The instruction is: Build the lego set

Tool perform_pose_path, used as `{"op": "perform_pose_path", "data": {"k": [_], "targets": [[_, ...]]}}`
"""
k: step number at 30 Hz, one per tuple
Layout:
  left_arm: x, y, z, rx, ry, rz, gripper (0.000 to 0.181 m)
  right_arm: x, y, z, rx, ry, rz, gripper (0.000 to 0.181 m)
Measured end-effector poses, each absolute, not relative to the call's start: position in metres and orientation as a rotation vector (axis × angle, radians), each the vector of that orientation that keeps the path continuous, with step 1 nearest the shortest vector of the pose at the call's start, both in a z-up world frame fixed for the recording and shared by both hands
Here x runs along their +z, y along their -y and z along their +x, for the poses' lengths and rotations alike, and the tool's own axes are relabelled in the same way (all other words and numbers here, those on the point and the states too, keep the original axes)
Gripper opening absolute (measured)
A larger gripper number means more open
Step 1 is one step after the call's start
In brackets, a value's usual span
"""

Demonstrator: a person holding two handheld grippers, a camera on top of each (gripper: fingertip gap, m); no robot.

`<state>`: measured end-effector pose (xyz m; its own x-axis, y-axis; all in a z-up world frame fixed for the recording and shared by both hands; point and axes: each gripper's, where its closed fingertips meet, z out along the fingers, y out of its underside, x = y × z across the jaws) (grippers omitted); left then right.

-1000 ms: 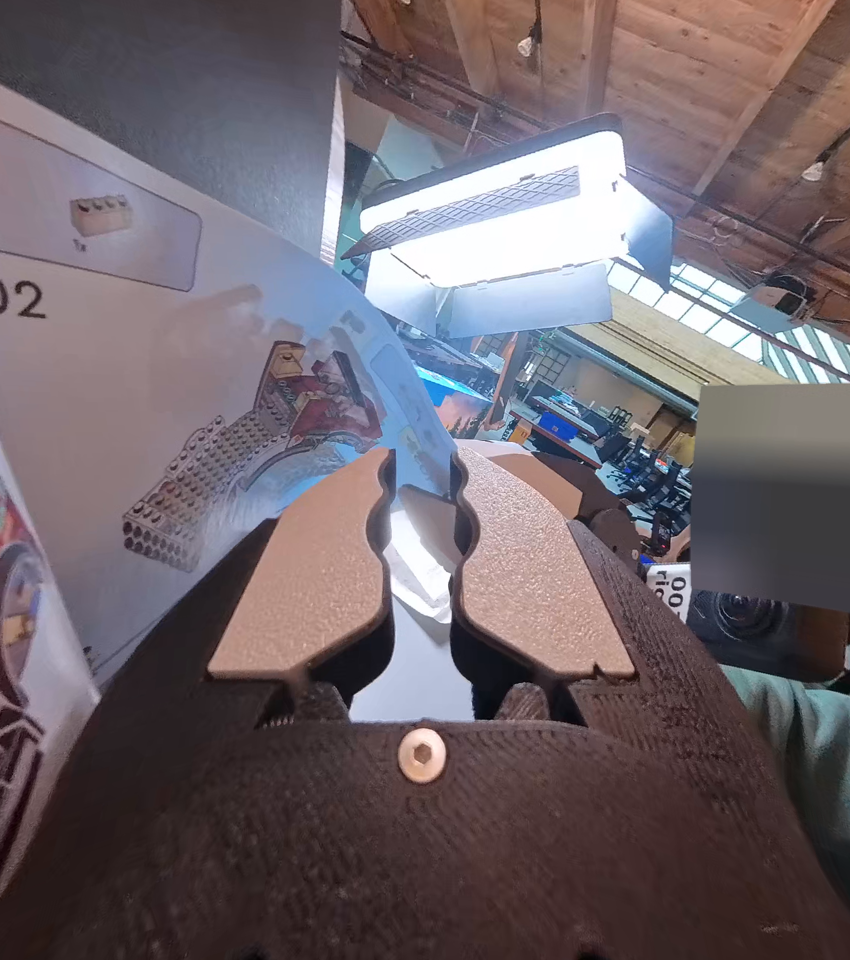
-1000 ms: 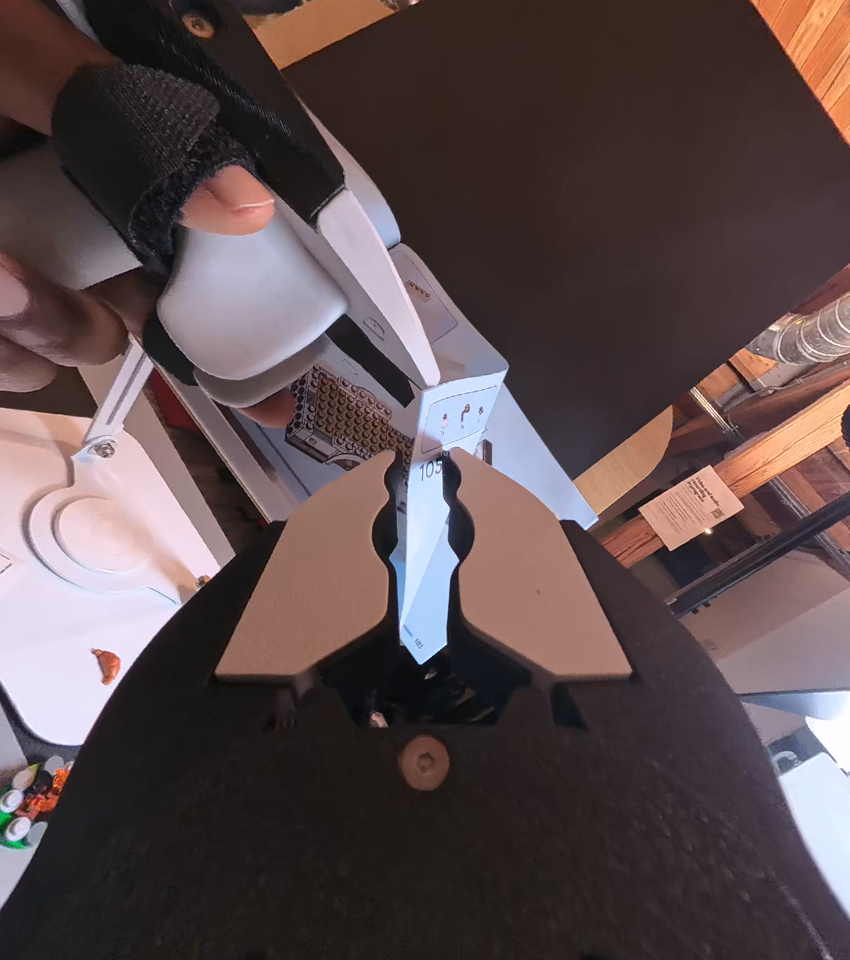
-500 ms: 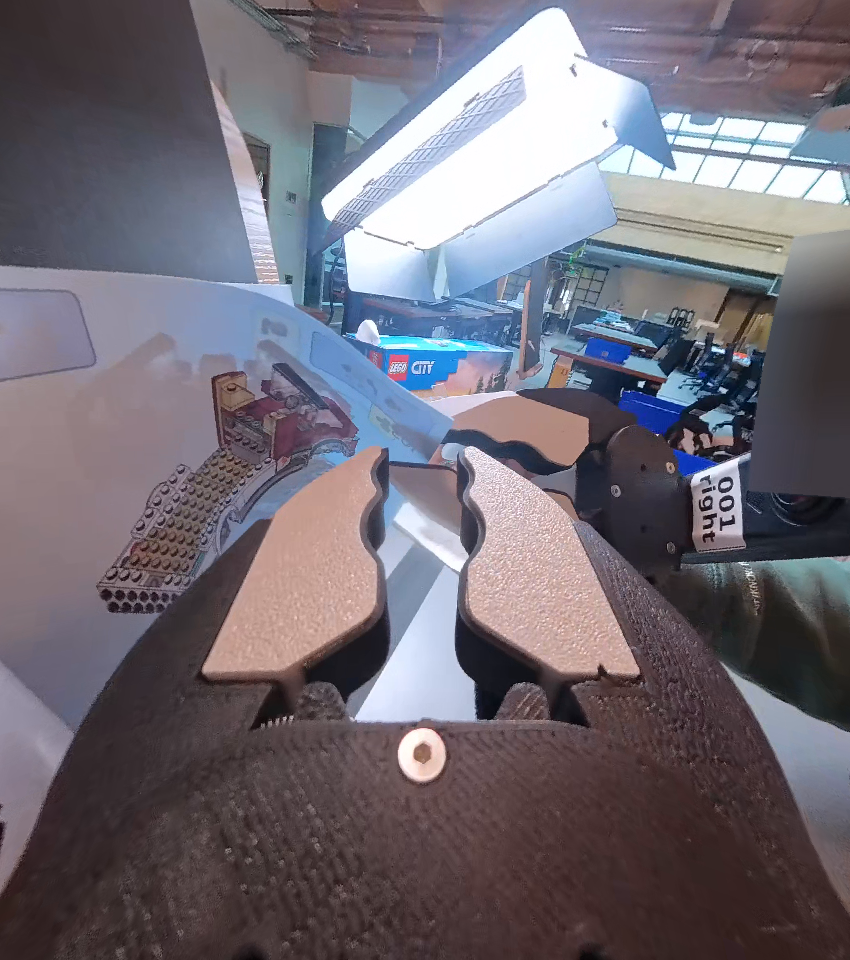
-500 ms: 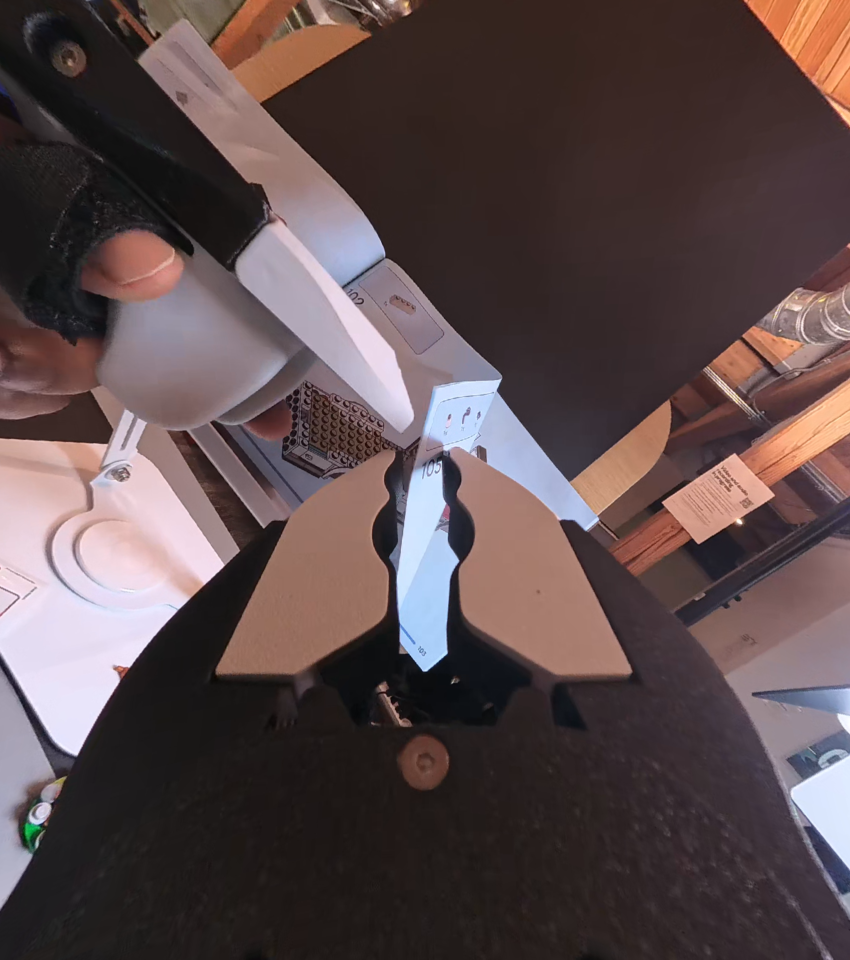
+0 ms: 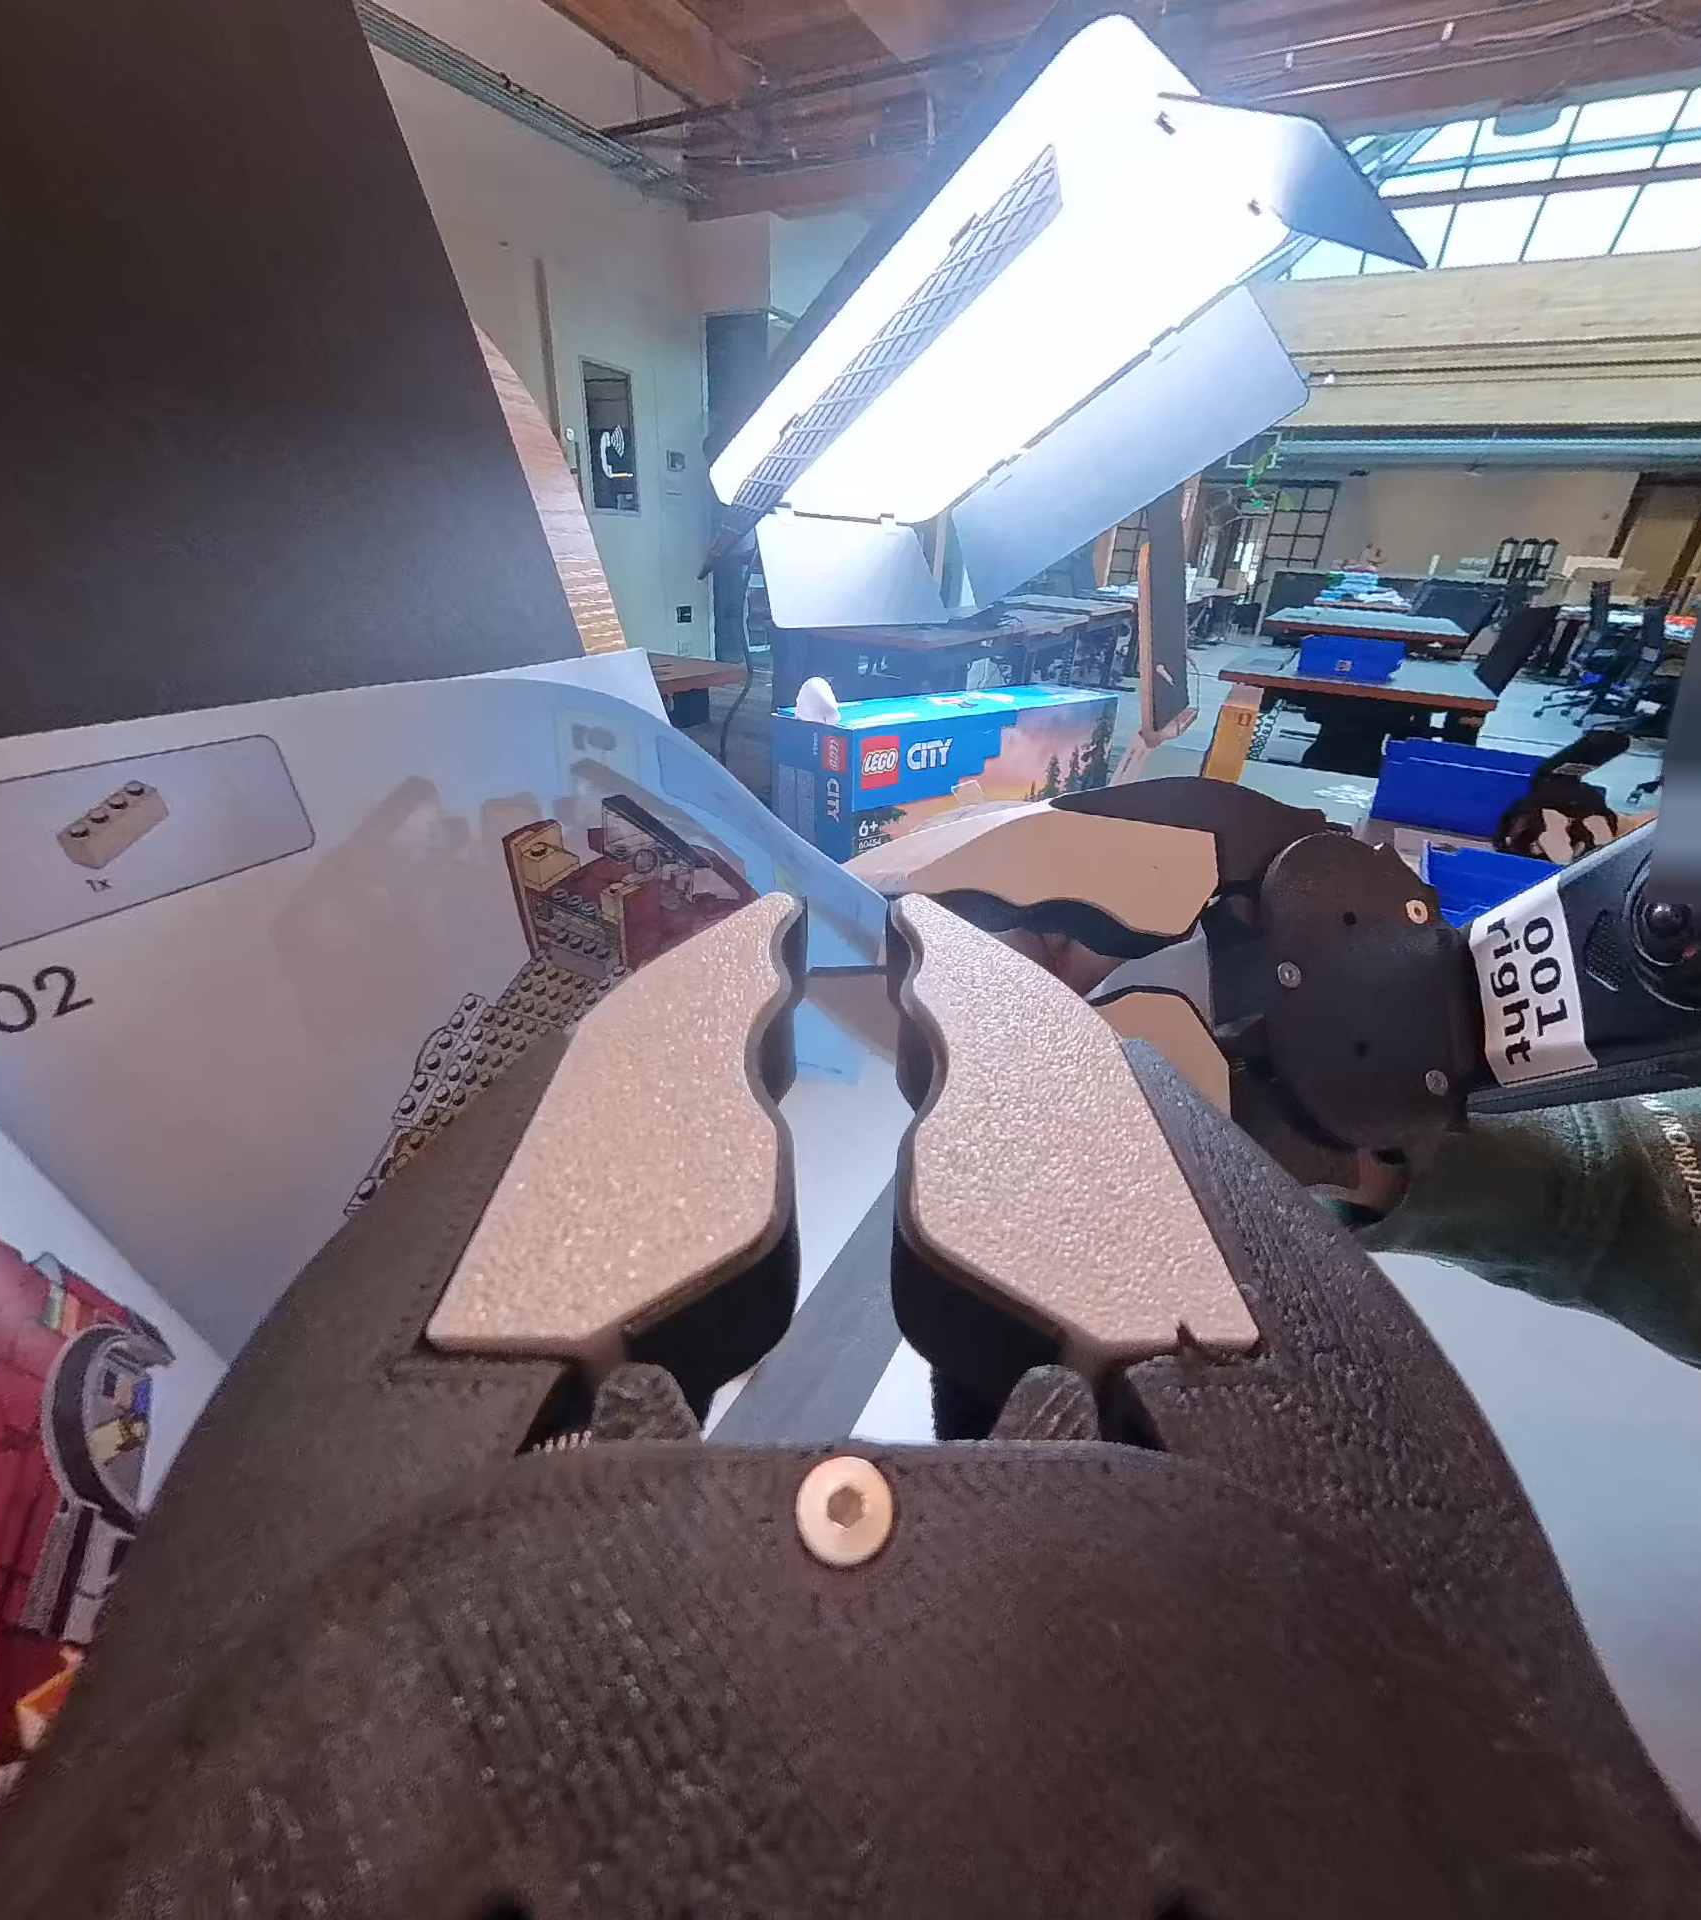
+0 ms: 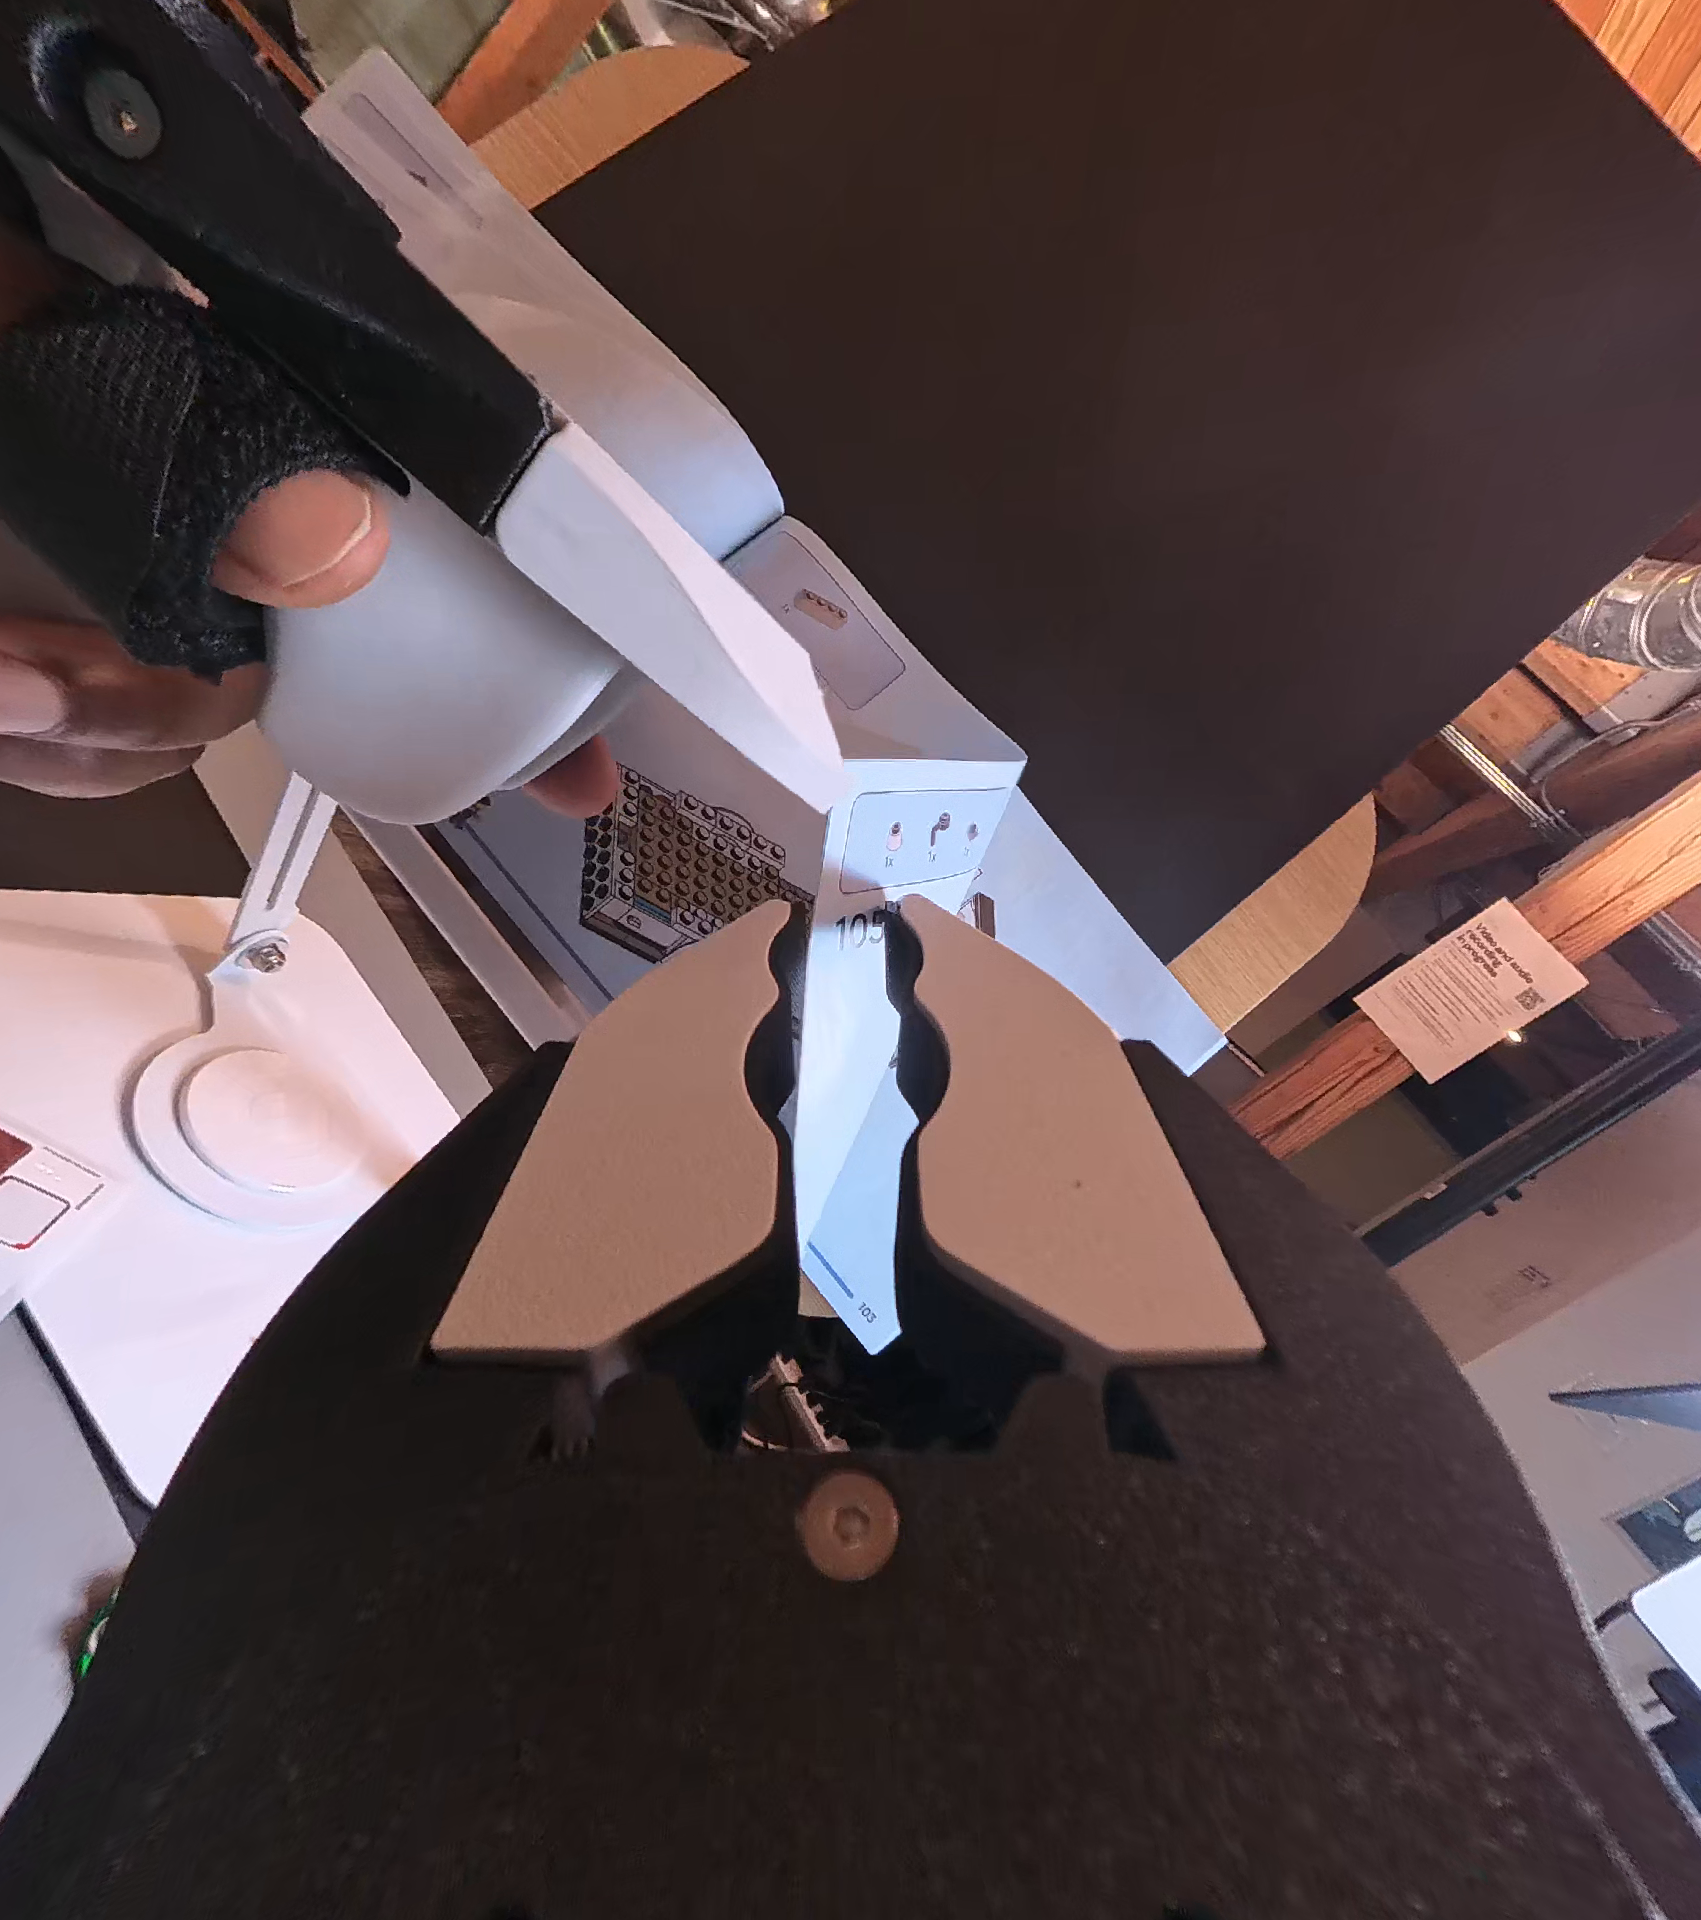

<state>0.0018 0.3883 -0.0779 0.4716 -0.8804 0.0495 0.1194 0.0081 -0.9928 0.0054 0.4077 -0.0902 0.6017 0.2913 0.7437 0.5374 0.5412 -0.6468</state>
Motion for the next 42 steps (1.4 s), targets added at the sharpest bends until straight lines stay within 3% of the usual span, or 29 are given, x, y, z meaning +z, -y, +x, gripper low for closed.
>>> {"op": "perform_pose_path", "data": {"k": [42], "targets": [[-0.0779, -0.3969, -0.0029, -0.852, -0.764, -1.338, 0.014, -0.0913, -0.4101, 0.0055, -0.171, 0.959, -1.037, 0.014]]}}
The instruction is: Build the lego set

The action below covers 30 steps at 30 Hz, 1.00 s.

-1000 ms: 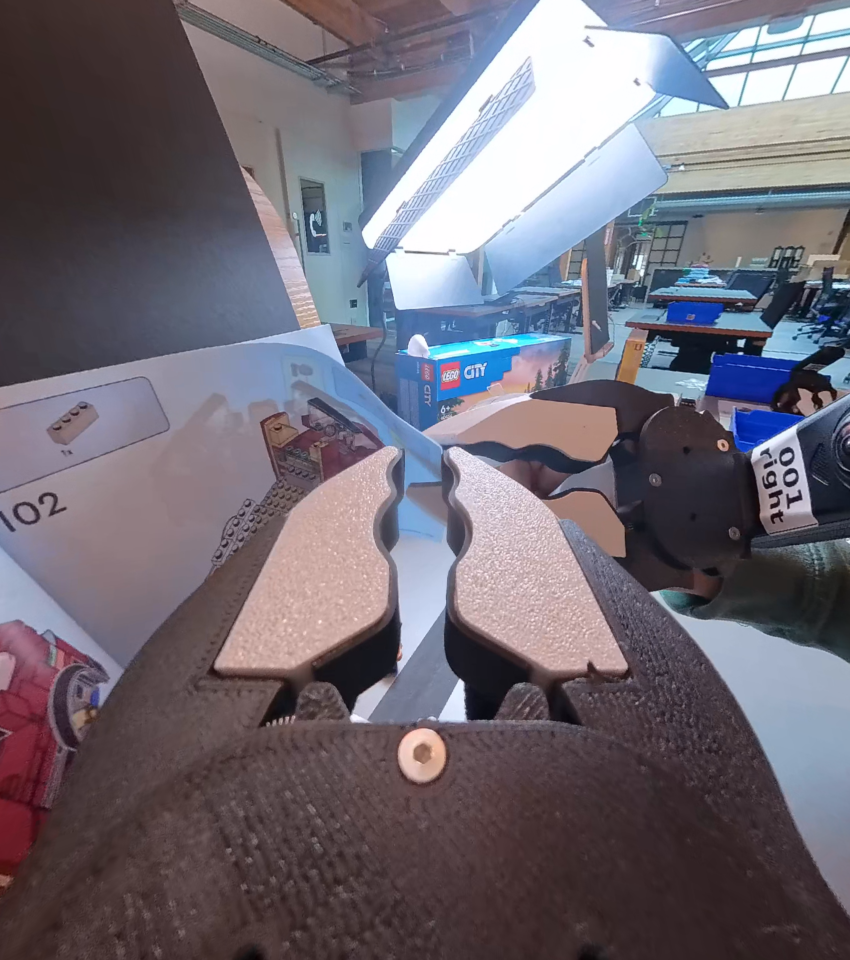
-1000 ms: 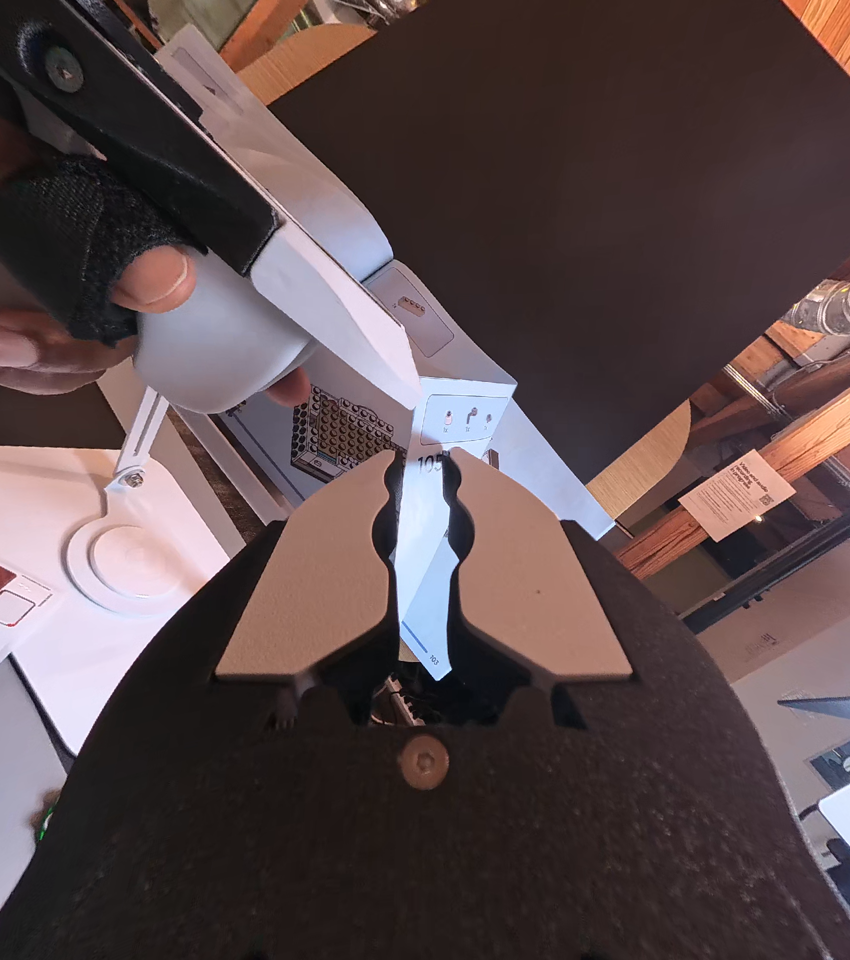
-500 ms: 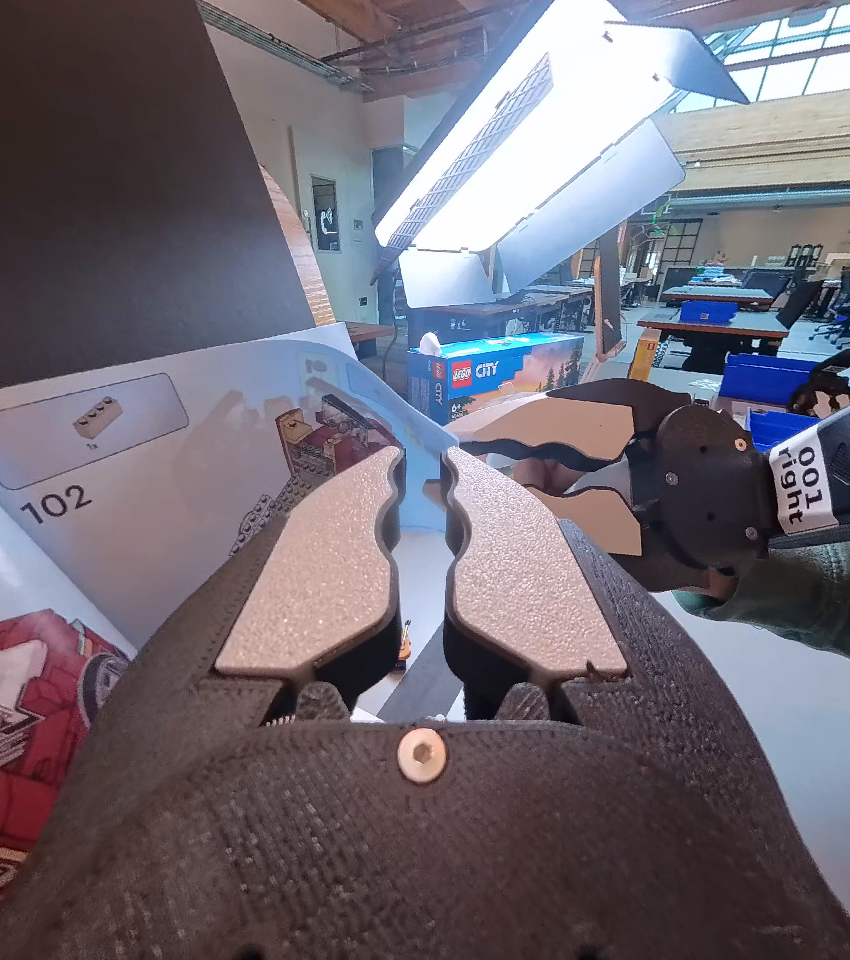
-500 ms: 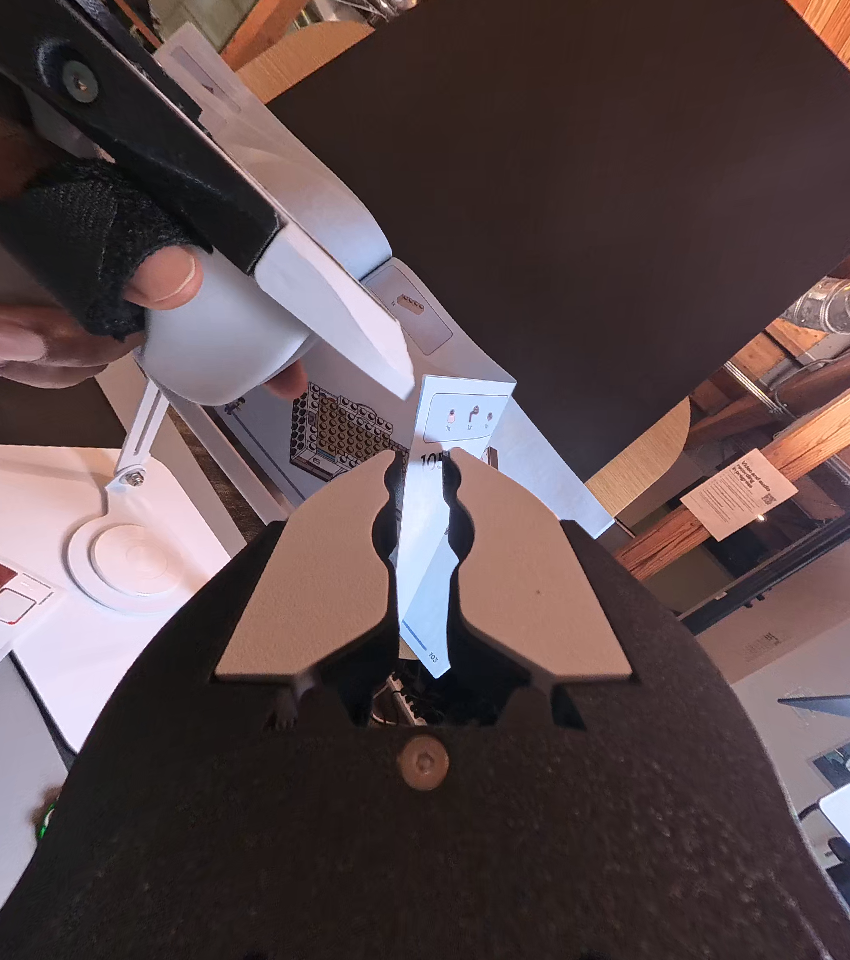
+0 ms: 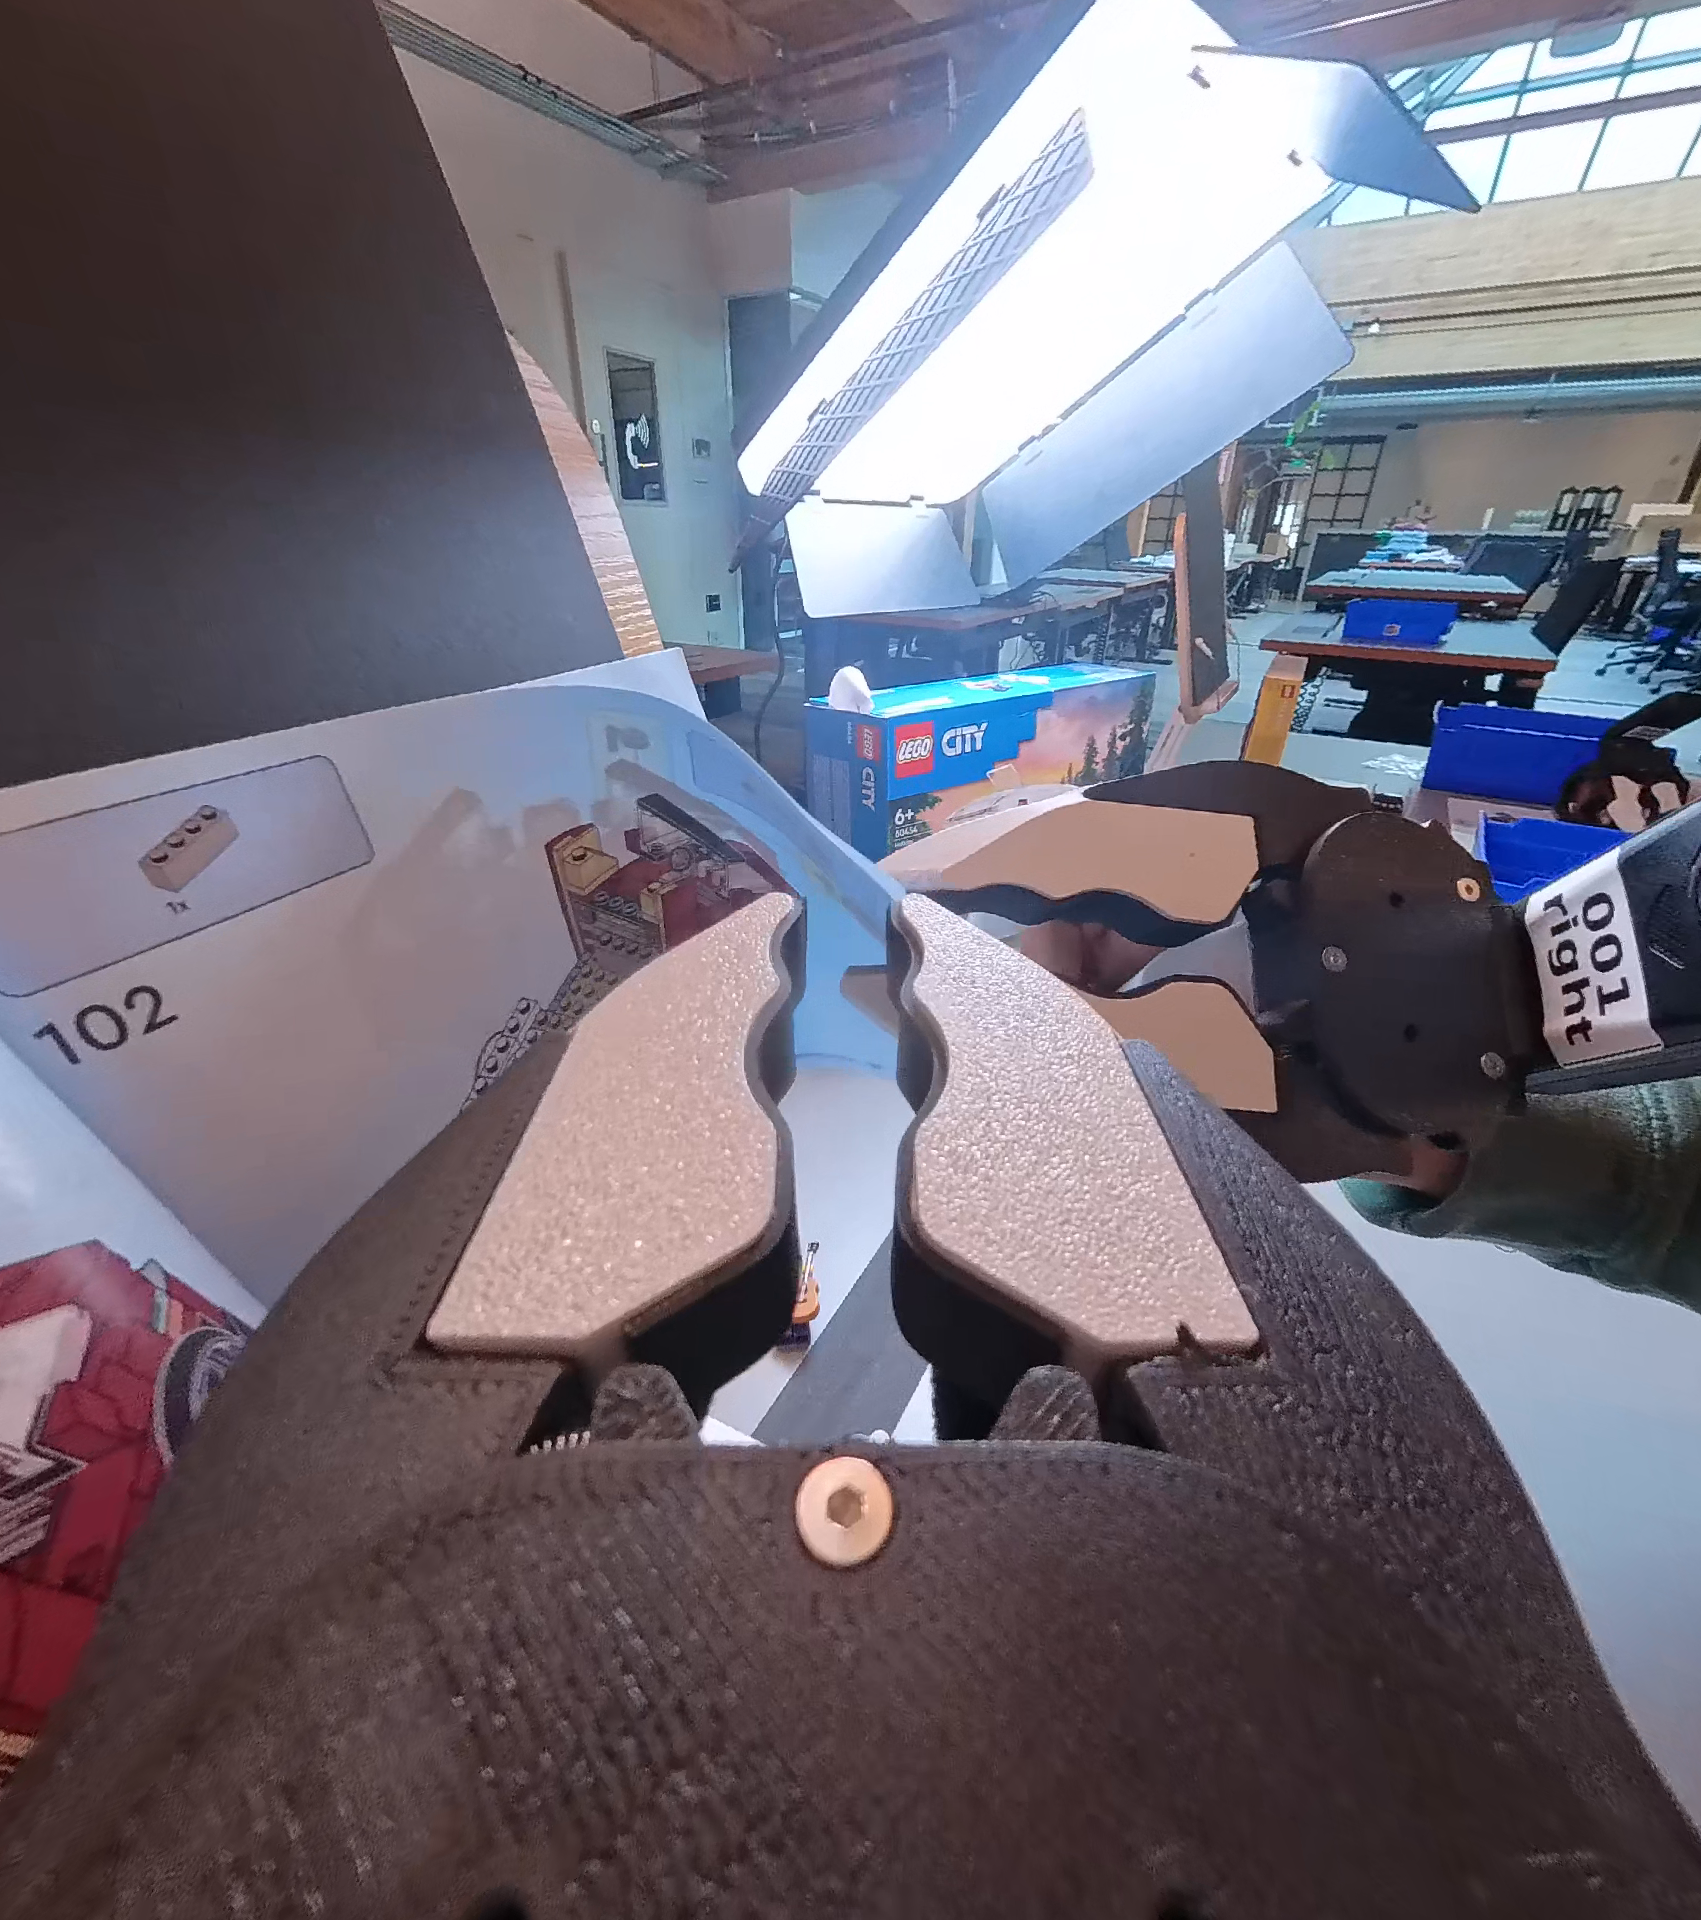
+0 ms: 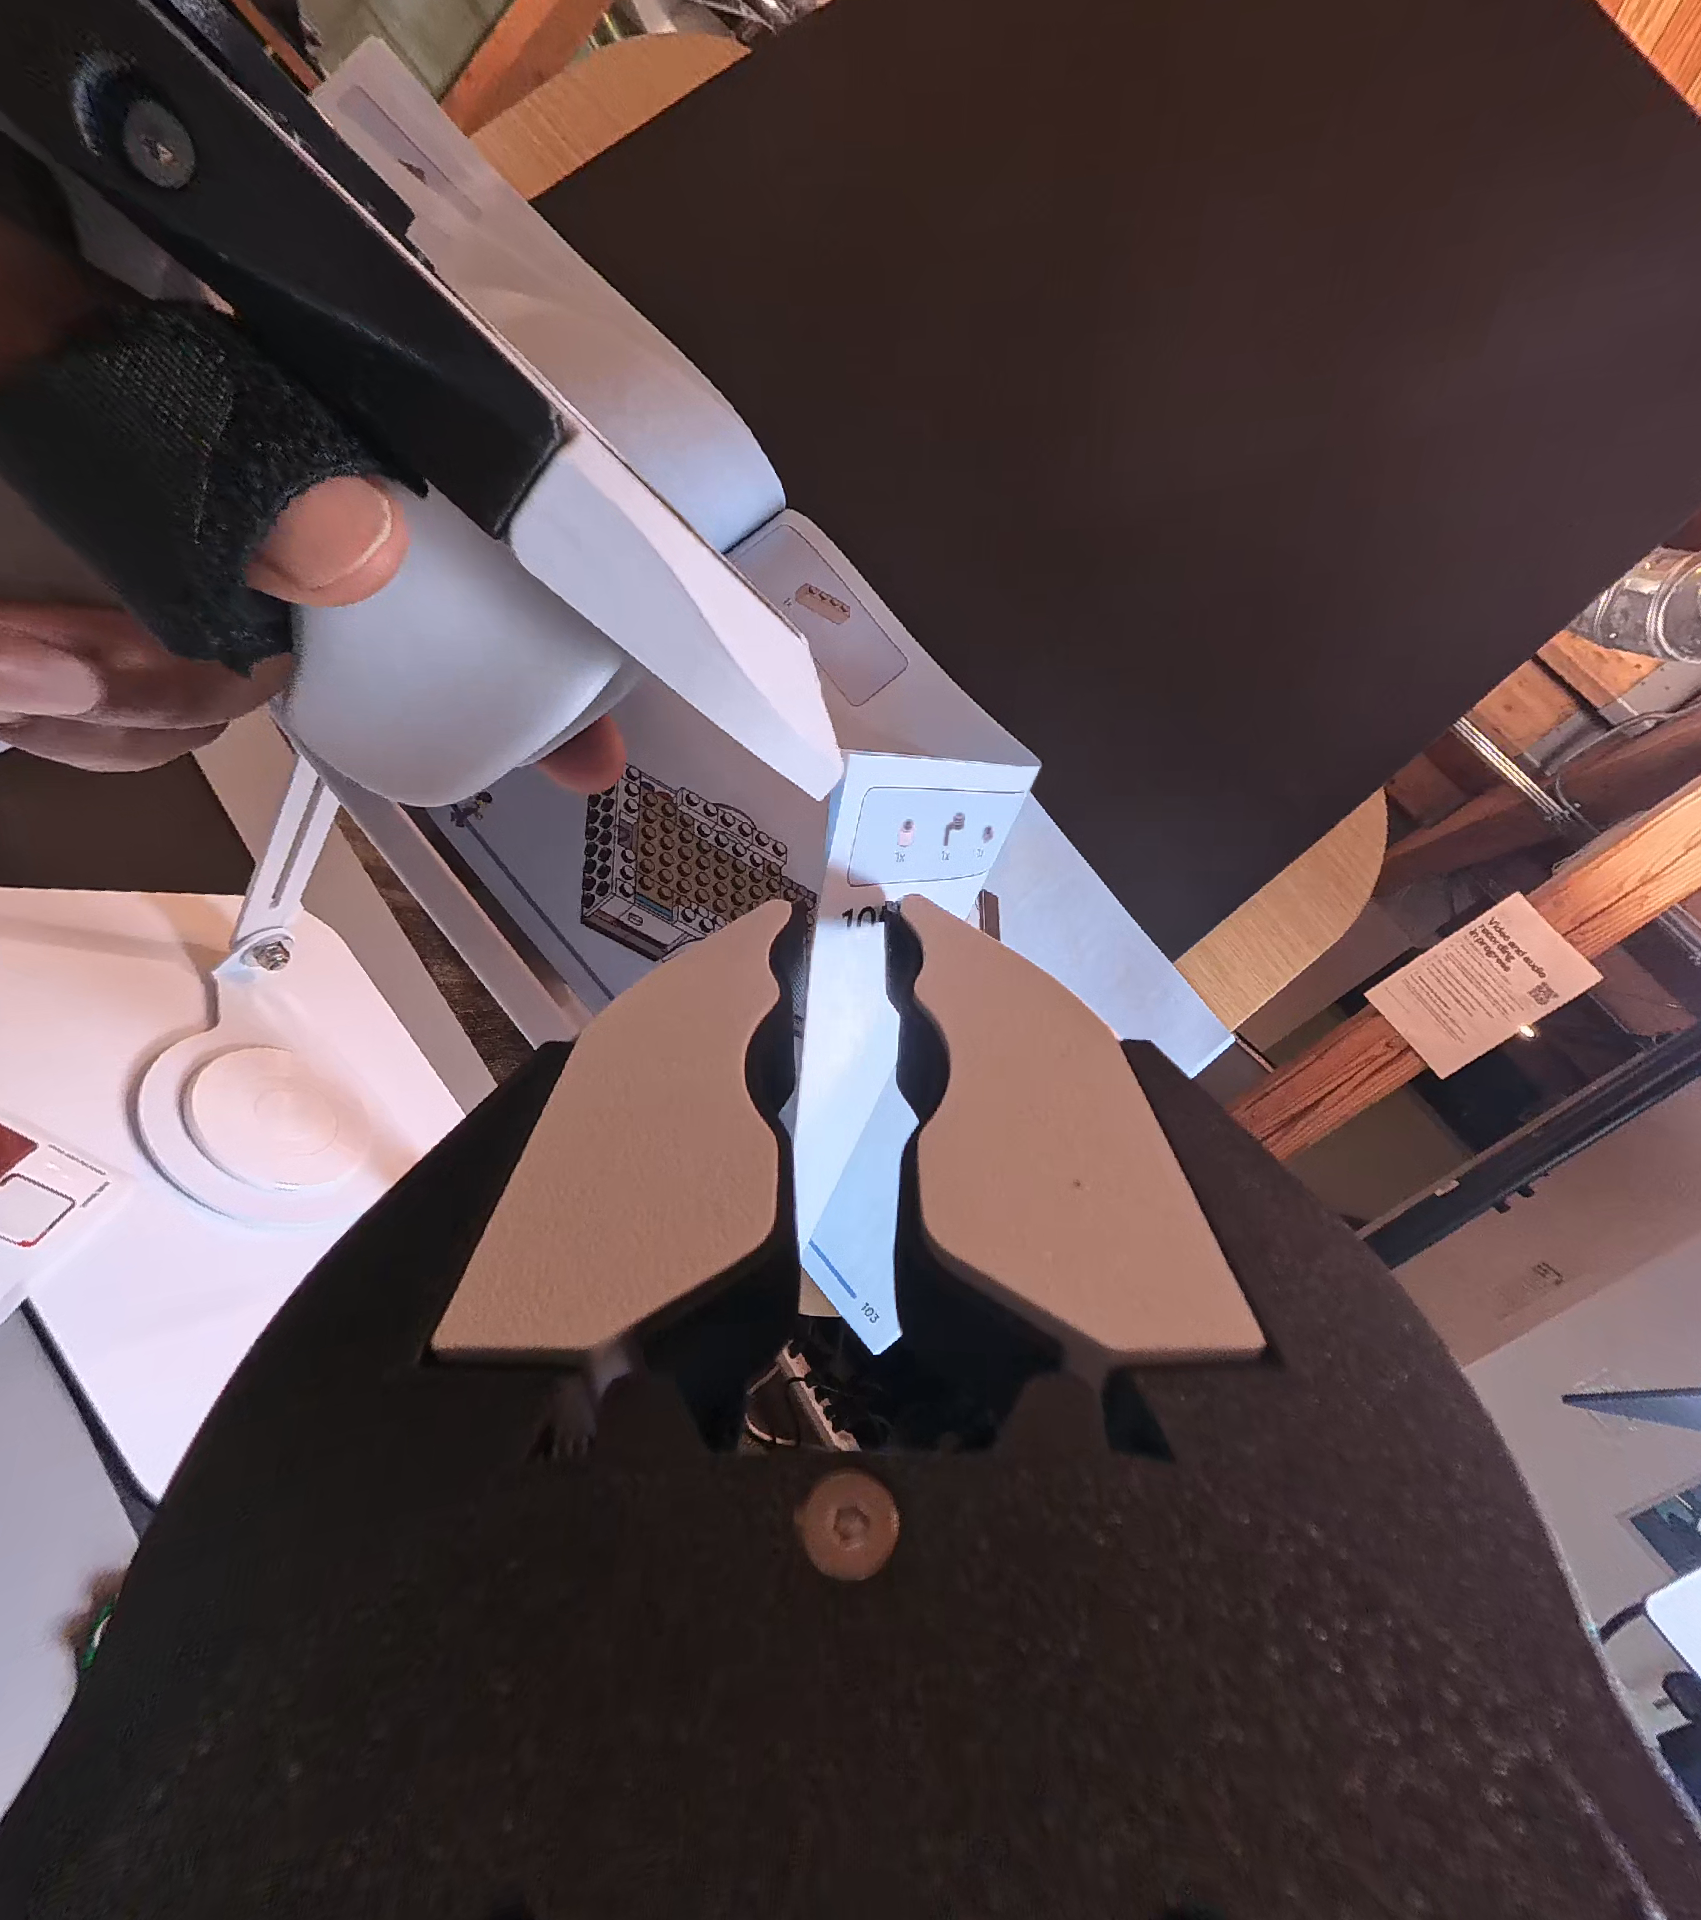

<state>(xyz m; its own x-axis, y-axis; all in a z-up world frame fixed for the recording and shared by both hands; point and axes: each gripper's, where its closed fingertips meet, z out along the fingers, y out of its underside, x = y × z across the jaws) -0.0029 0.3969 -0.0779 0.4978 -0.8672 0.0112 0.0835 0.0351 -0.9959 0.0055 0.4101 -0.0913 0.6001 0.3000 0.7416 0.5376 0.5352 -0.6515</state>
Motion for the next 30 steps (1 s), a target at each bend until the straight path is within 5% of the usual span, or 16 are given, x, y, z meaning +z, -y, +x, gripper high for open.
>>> {"op": "perform_pose_path", "data": {"k": [30], "targets": [[-0.077, -0.408, -0.011, -0.847, -0.682, -1.398, 0.0, -0.081, -0.411, 0.013, -0.101, 0.908, -1.05, 0.02]]}}
